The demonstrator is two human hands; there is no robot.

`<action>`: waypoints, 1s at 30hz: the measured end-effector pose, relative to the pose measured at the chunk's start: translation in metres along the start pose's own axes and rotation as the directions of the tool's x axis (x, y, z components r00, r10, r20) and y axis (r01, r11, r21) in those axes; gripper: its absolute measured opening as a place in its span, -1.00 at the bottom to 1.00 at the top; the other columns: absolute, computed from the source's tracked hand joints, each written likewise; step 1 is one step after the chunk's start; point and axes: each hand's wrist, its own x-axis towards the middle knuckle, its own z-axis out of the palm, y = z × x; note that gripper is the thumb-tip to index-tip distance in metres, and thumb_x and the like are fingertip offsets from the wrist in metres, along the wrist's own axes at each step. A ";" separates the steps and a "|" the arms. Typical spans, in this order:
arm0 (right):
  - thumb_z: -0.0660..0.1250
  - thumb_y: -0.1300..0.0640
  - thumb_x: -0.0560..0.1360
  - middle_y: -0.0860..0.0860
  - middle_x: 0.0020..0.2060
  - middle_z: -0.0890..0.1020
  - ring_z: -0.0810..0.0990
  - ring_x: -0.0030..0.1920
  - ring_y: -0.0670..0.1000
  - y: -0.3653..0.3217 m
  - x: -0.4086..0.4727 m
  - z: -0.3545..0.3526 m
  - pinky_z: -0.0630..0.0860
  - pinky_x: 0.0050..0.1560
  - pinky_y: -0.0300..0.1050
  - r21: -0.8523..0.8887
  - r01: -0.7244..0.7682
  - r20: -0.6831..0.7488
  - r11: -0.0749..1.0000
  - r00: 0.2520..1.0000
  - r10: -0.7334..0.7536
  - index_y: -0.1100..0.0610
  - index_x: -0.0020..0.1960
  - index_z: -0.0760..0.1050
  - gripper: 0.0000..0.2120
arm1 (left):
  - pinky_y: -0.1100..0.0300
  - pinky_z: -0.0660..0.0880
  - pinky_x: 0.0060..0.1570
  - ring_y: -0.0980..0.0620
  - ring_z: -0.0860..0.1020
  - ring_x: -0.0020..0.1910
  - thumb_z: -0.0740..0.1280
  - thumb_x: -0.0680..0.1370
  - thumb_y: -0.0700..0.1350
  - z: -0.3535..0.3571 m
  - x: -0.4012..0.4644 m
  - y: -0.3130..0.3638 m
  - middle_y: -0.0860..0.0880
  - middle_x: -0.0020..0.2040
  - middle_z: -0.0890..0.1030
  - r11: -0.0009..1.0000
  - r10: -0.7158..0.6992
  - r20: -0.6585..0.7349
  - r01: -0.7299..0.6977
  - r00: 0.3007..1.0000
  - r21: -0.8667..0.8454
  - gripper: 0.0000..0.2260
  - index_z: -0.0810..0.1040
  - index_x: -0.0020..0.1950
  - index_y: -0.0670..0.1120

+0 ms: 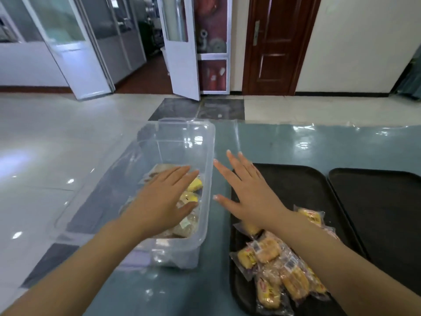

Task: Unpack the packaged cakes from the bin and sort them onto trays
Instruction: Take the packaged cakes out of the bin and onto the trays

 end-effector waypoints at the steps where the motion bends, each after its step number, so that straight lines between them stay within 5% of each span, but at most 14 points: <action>1: 0.12 -0.24 0.57 -0.02 0.55 -0.20 -0.29 0.53 0.05 -0.012 0.012 0.002 -0.24 0.48 -0.04 0.014 0.011 0.009 1.000 1.000 -0.011 -0.16 0.54 -0.18 -0.32 | -0.11 0.42 0.27 -0.12 0.43 0.34 0.15 0.46 0.25 -0.004 -0.007 -0.014 -0.08 0.40 0.43 1.000 -0.018 -0.005 0.018 1.000 0.011 -0.38 0.35 0.44 -0.04; 7: 0.15 -0.18 0.59 -0.02 0.55 -0.22 -0.29 0.52 0.04 -0.065 0.073 0.028 -0.17 0.48 0.01 0.092 0.003 0.079 0.996 0.997 -0.010 -0.14 0.55 -0.19 -0.31 | 0.17 0.11 0.41 0.05 0.18 0.48 0.25 0.56 0.15 -0.013 -0.046 -0.091 0.09 0.53 0.16 0.992 -0.119 0.077 0.115 0.990 0.052 -0.39 0.10 0.54 0.09; 15: 0.18 -0.14 0.59 0.04 0.55 -0.20 -0.22 0.54 0.13 -0.093 0.123 0.091 -0.06 0.51 0.10 0.069 -0.138 0.224 0.988 0.967 0.119 -0.11 0.55 -0.20 -0.28 | 0.13 0.12 0.41 0.01 0.11 0.50 0.32 0.51 0.18 0.006 -0.046 -0.156 0.05 0.56 0.04 0.989 -0.143 0.320 0.121 0.937 0.087 -0.25 -0.01 0.56 0.05; 19: 0.15 -0.17 0.59 0.07 0.55 -0.22 -0.22 0.53 0.19 -0.088 0.125 0.113 -0.02 0.50 0.18 -0.028 -0.251 0.334 0.967 0.910 0.246 -0.07 0.56 -0.24 -0.26 | 0.03 0.19 0.42 -0.07 0.11 0.50 0.47 0.40 0.13 0.033 -0.020 -0.184 -0.02 0.57 0.03 0.989 -0.136 0.460 0.090 0.878 0.120 -0.06 -0.08 0.57 0.03; 24: 0.13 -0.19 0.59 0.05 0.55 -0.20 -0.21 0.53 0.17 -0.082 0.127 0.119 -0.03 0.50 0.17 -0.024 -0.300 0.304 0.954 0.907 0.293 -0.12 0.55 -0.22 -0.30 | -0.09 0.18 0.42 -0.13 0.00 0.53 0.60 0.26 0.04 0.065 0.018 -0.207 -0.11 0.57 -0.13 0.961 -0.138 0.628 -0.049 0.765 0.272 0.18 -0.25 0.54 0.08; 30: 0.12 -0.21 0.59 0.03 0.56 -0.18 -0.20 0.54 0.15 -0.074 0.131 0.125 -0.03 0.50 0.14 0.008 -0.344 0.301 0.939 0.896 0.326 -0.14 0.55 -0.22 -0.31 | -0.11 0.27 0.38 -0.19 0.11 0.50 0.62 0.21 0.07 0.099 0.032 -0.223 -0.07 0.54 -0.30 0.974 -0.185 0.741 0.022 0.645 0.224 0.28 -0.40 0.48 0.15</action>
